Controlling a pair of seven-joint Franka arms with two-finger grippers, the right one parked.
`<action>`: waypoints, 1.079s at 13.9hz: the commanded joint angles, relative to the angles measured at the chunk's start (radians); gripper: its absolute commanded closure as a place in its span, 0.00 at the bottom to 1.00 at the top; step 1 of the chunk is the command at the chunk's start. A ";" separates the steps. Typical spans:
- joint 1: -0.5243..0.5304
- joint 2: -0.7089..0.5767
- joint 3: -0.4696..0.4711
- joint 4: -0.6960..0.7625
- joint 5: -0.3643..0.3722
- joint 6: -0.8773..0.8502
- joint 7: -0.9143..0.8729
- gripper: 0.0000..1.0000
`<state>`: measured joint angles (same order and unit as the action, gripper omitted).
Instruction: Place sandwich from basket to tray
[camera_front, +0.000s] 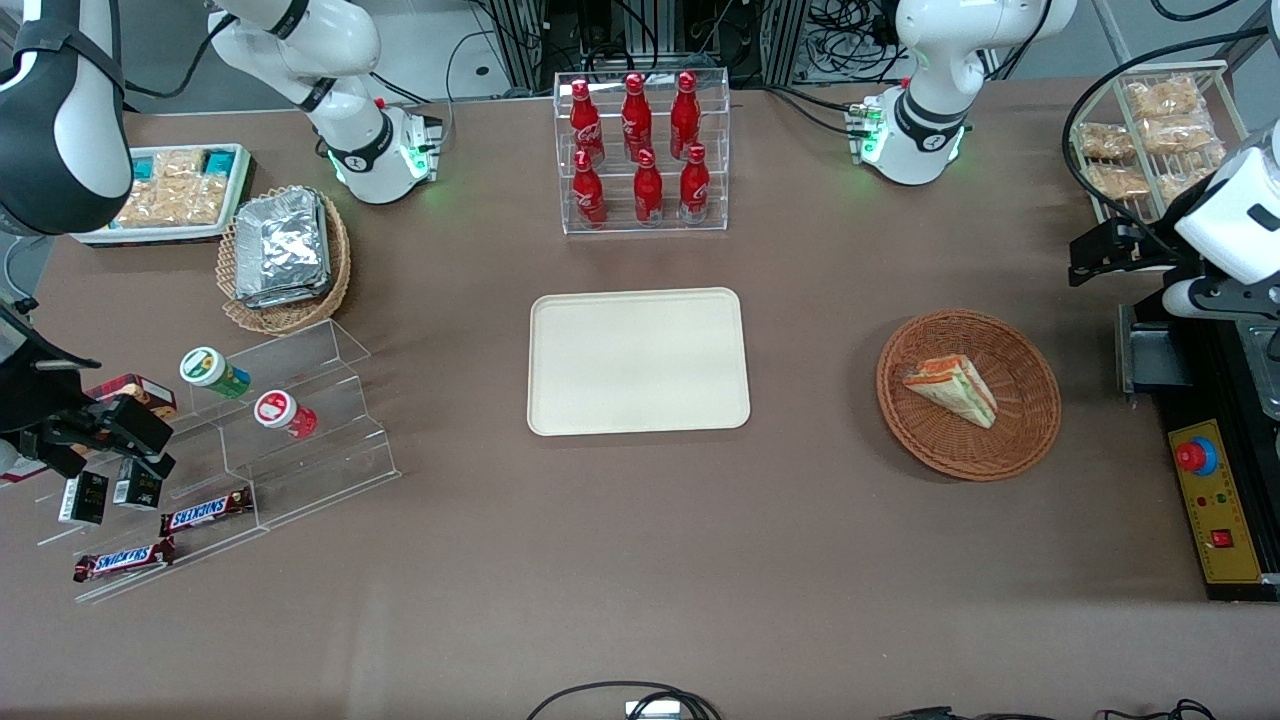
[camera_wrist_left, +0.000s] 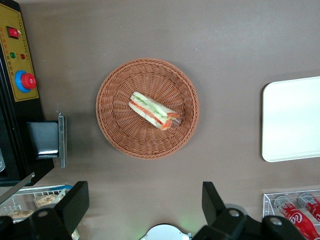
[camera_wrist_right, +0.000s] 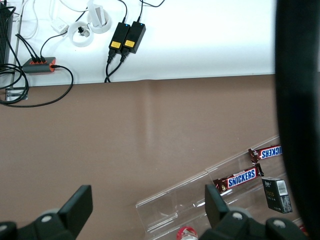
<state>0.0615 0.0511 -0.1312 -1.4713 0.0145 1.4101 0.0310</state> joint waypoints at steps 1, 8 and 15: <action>-0.005 0.016 0.001 0.025 0.002 -0.005 0.010 0.00; -0.002 0.024 0.002 -0.070 0.039 0.065 -0.093 0.00; -0.008 0.010 0.001 -0.439 0.041 0.476 -0.487 0.00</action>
<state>0.0611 0.0907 -0.1301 -1.7999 0.0417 1.7777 -0.3419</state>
